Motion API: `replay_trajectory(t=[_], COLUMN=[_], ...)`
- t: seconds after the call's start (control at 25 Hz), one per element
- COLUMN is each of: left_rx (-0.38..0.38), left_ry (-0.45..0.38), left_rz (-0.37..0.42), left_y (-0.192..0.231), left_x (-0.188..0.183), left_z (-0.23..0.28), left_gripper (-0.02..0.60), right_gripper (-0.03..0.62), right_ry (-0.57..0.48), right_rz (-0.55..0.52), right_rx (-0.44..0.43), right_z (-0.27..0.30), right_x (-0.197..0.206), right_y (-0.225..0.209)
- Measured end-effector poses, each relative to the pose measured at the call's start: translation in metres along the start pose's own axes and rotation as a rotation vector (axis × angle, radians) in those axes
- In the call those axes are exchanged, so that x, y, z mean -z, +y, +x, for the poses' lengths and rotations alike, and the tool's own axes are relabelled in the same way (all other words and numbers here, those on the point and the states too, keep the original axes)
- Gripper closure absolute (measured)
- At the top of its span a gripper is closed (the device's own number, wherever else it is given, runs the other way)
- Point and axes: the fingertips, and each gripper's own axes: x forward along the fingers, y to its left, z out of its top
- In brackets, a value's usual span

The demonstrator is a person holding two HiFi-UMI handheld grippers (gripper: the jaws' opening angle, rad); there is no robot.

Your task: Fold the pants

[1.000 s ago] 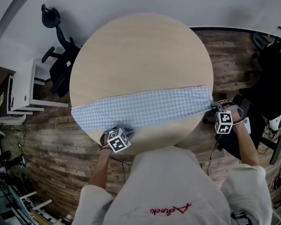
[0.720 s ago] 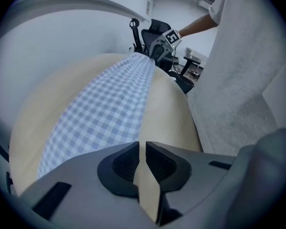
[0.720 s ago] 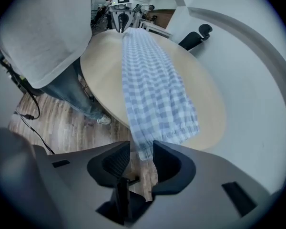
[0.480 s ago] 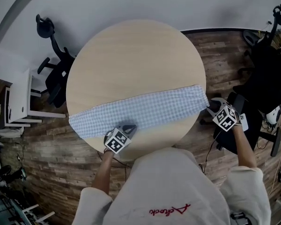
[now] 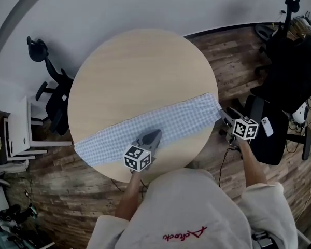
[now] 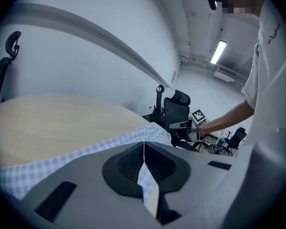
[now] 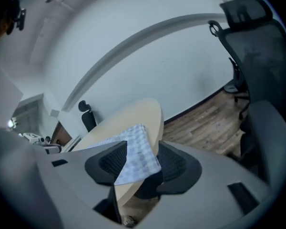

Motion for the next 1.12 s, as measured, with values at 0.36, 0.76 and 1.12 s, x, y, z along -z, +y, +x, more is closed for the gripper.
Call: replay_trajectory(t=[0.36,0.76,1.12], left_rx=[0.036,0.006,0.041], left_ry=[0.145,0.162,0.17], left_rz=[0.068,0.077,0.09], left_y=[-0.015,0.0,0.0], left_x=[0.03,0.027,0.026], left_z=[0.0,-0.001,0.012], left_gripper=[0.548,0.549,0.549], right_gripper=[0.342,0.496,0.52], right_ry=[-0.045,-0.044,-0.138], right_rz=[0.355,0.25,0.251], right_rx=[-0.016,-0.045,-0.089], right_z=[0.021,0.03,0.015], right_x=[0.035,0.036,0.001], right_y=[-0.032,-0.02,-0.015])
